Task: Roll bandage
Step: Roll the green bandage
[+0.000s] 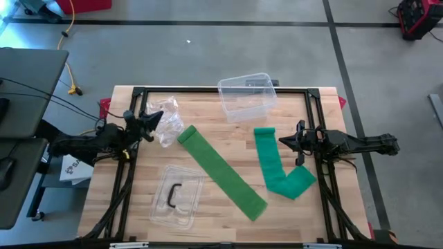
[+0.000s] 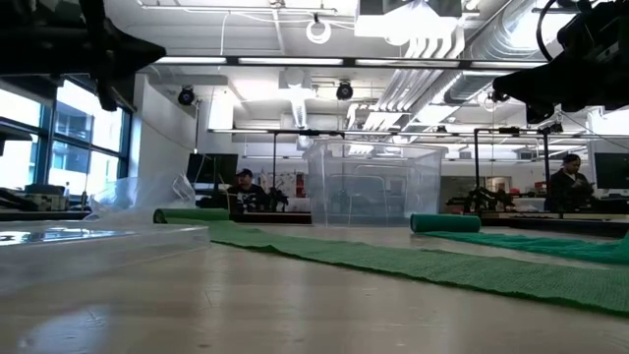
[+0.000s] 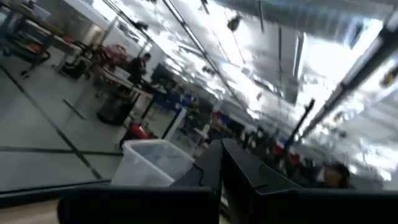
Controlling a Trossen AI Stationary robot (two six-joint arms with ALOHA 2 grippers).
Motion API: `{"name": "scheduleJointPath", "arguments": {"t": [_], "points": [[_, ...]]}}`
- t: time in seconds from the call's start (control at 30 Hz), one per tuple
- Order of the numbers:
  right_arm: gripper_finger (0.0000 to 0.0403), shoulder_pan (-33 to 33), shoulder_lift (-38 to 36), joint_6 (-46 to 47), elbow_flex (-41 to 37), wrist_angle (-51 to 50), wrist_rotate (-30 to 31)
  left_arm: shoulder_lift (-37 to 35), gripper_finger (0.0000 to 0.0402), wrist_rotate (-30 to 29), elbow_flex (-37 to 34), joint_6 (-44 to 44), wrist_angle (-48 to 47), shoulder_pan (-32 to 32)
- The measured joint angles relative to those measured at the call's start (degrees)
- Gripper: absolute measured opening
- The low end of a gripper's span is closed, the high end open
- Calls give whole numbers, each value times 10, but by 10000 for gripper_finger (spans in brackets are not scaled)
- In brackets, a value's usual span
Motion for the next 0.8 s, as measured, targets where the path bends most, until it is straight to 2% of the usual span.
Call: {"name": "scheduleJointPath", "arguments": {"t": [0.2, 0.37, 0.47, 0.63, 0.8], "points": [[0, 0, 0, 0, 0, 0, 0, 124, 5, 19, 62, -20, -56, 0], [0, 0, 0, 0, 0, 0, 0, 233, 5, 95, 151, -20, -165, 0], [0, 0, 0, 0, 0, 0, 0, 300, 5, 120, 200, -36, -221, 2], [0, 0, 0, 0, 0, 0, 0, 421, 11, 210, 257, -80, -227, 23], [0, 0, 0, 0, 0, 0, 0, 565, 46, 266, 286, -158, -230, 48]]}}
